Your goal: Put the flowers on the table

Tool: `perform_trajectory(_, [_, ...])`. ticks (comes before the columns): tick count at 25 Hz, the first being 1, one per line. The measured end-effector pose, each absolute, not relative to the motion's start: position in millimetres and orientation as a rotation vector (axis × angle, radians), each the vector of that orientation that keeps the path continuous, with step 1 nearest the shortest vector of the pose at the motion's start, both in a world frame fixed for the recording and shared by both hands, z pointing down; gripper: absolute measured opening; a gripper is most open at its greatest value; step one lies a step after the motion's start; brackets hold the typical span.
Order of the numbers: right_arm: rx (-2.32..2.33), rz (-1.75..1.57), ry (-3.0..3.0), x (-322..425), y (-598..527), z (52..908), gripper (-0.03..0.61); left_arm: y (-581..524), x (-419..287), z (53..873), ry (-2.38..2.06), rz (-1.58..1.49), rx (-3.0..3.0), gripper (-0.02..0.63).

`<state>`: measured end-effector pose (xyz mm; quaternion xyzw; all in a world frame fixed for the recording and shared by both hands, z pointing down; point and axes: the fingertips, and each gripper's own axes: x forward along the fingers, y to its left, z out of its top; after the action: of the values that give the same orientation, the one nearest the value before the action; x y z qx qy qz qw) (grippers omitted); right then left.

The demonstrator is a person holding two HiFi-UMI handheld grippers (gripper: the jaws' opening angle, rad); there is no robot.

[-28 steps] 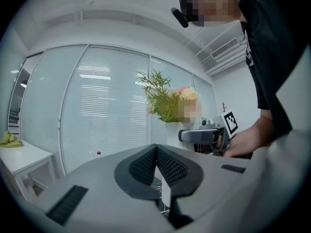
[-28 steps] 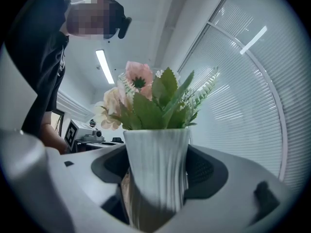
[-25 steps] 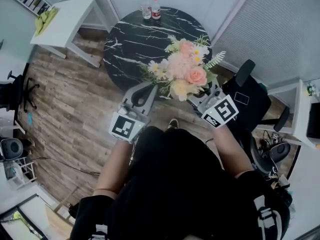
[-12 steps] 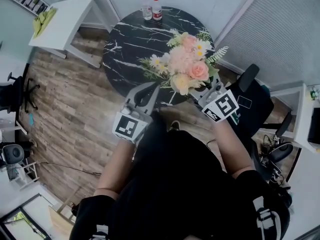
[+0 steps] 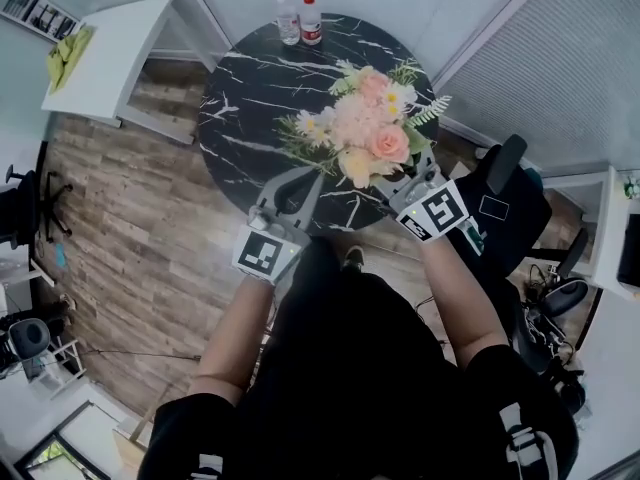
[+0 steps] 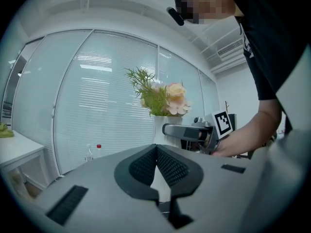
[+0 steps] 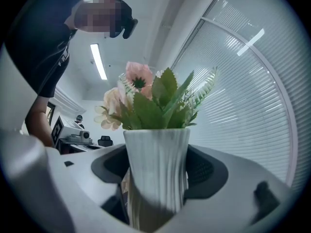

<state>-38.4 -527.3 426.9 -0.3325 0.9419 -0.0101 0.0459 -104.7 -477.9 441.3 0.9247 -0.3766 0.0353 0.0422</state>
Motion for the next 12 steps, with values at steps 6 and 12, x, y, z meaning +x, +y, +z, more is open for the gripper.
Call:
perform_trajectory(6, [-1.106, -0.035, 2.864, -43.5, -560.1, 457.6, 0.351, -511.7, -113.7, 473.0, -1.133, 0.104, 2.793, 0.012])
perform_trajectory(12, [-1.197, -0.06, 2.841, -48.3, -595.4, 491.4, 0.35, -548.9, -127.0, 506.6, -1.146, 0.121, 2.763, 0.012])
